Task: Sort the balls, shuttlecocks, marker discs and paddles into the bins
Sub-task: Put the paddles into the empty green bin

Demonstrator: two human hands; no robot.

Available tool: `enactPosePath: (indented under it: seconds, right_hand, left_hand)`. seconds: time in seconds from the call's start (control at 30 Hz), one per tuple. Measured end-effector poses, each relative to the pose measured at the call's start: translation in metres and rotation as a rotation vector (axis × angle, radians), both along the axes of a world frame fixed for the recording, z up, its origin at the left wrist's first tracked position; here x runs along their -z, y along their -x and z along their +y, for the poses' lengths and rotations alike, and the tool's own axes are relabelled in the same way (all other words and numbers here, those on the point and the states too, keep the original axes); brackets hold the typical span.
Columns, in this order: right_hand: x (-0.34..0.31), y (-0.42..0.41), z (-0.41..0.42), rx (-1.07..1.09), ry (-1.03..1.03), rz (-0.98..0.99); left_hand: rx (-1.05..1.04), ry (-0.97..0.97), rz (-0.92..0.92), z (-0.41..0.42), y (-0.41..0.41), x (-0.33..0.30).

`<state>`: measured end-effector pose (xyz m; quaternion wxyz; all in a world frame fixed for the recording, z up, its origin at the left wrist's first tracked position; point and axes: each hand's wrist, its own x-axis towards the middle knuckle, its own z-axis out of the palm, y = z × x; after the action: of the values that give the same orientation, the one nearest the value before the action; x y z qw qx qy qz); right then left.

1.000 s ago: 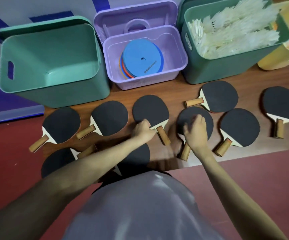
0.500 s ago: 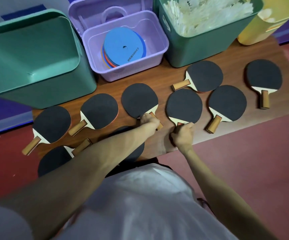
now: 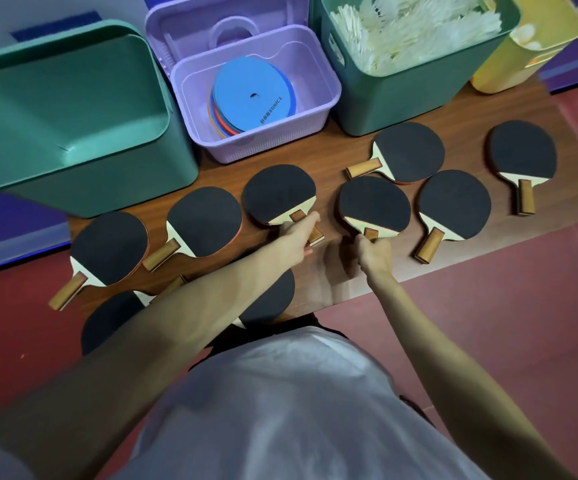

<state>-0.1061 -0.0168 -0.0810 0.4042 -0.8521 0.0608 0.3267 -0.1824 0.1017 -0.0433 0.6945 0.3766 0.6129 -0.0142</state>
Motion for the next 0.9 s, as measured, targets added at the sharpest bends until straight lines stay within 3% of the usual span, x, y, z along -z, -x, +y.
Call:
enactPosePath:
  seconds: [0.2,0.37,0.57,0.9]
  right_hand:
    - [-0.024,0.03,0.018,0.081,-0.156,-0.072]
    - [-0.049,0.052,0.038,0.046,-0.23,-0.207]
    - [-0.072,0.069,0.077,-0.037,-0.325,-0.355]
    - [-0.118,0.1,0.183,-0.347,-0.554,-0.446]
  left_hand:
    - [-0.007,0.057,-0.063,0.023,0.02,-0.015]
    - [0.15,-0.025,-0.074,0.058,0.064,-0.031]
    - [0.382,-0.297,-0.088,0.088,0.134,-0.063]
    - [0.251,-0.606,-0.119,0.17,0.213,-0.124]
